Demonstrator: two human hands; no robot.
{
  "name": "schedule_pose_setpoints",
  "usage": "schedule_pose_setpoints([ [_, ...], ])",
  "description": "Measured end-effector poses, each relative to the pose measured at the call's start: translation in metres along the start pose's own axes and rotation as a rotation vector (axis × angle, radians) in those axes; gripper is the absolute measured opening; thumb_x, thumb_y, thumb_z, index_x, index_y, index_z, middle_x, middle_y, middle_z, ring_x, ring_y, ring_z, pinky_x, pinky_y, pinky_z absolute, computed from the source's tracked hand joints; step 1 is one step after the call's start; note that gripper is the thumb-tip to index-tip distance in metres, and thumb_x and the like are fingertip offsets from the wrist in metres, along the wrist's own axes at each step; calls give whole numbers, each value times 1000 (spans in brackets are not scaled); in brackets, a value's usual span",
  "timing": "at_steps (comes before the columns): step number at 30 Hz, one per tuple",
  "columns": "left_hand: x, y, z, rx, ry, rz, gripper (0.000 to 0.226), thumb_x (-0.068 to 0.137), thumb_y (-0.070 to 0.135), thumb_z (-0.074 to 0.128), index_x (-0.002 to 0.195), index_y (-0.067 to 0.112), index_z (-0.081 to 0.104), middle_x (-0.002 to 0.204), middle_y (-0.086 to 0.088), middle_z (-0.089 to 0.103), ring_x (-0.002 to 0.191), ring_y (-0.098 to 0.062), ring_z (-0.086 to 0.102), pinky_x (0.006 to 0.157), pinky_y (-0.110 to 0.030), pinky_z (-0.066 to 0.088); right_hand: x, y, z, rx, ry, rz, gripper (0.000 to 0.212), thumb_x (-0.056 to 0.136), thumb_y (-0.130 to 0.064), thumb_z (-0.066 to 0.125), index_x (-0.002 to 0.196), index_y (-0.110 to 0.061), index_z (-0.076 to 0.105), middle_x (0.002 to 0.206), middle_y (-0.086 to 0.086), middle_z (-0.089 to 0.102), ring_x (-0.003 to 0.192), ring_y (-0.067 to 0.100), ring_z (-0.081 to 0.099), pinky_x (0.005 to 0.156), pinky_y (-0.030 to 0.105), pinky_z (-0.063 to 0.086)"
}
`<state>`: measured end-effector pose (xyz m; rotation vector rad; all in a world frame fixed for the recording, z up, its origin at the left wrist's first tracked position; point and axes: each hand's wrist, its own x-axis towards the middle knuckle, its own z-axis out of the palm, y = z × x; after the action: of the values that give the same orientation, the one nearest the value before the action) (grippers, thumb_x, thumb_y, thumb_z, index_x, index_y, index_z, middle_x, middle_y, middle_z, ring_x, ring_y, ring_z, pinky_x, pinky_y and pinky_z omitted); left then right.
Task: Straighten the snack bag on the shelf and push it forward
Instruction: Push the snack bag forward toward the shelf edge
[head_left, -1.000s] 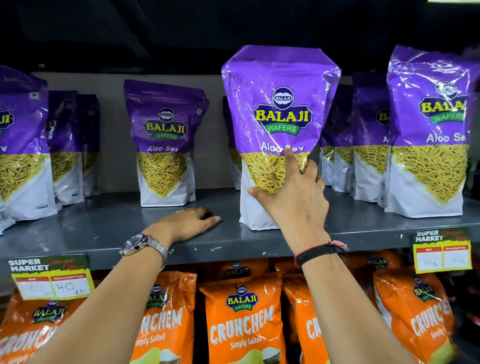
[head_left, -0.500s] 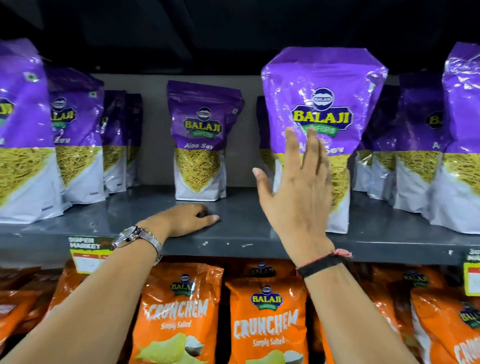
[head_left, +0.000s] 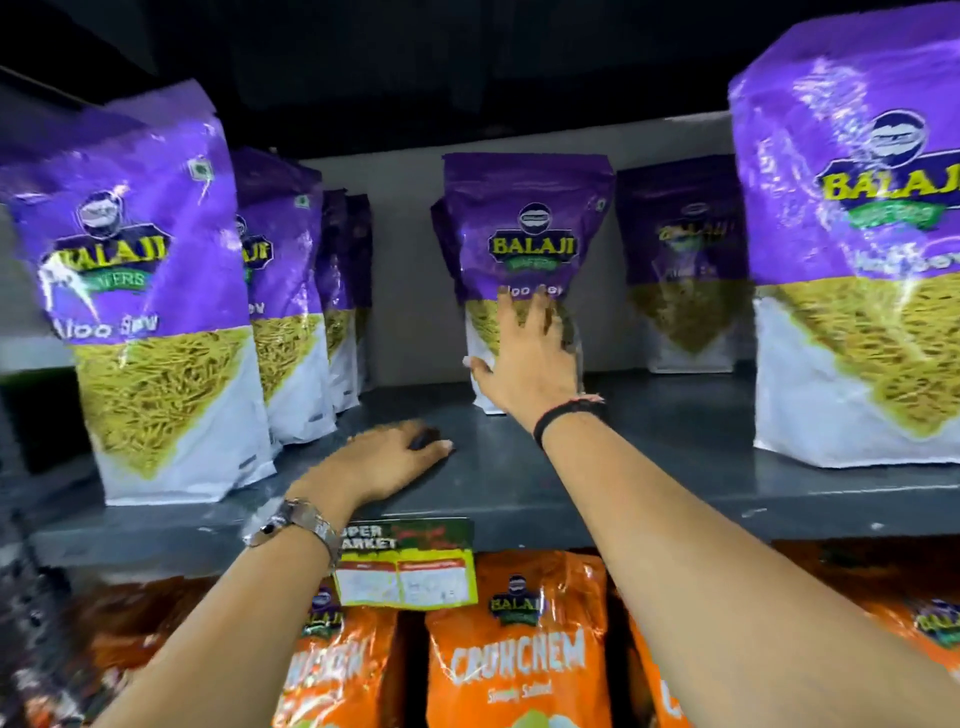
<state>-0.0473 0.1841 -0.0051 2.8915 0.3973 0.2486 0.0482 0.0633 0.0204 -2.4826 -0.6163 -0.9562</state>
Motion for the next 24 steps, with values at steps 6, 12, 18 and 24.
schedule_pose_setpoints([
  [6, 15, -7, 7, 54, 5, 45, 59, 91, 55, 31, 140, 22, 36, 153, -5, 33, 139, -24, 31, 117, -41, 24, 29, -6, 13, -22, 9, 105, 100, 80, -58, 62, 151, -27, -1, 157, 21, -14, 145, 43, -1, 104, 69, 26],
  [12, 12, -7, 7, 45, 13, 53, 58, 91, 56, 31, 138, 23, 38, 152, -3, 33, 139, -23, 31, 116, -42, 24, 31, -5, 20, -19, 26, 185, 106, 74, -57, 69, 151, -29, 1, 156, 21, -22, 143, 45, -10, 100, 74, 24],
  [18, 7, -4, 4, 55, 14, 44, 58, 91, 55, 31, 139, 22, 37, 154, -4, 31, 139, -23, 30, 116, -41, 24, 33, 3, 25, 150, -35, 306, 99, 79, -43, 72, 150, -34, 3, 157, 20, -15, 144, 45, -3, 103, 69, 32],
  [24, 4, -2, 3, 57, 7, 44, 59, 92, 55, 30, 140, 22, 35, 155, -4, 28, 141, -23, 28, 117, -40, 23, 32, 5, 26, 182, -21, 291, 93, 82, -40, 69, 150, -33, 5, 156, 22, -3, 143, 46, 4, 101, 65, 38],
])
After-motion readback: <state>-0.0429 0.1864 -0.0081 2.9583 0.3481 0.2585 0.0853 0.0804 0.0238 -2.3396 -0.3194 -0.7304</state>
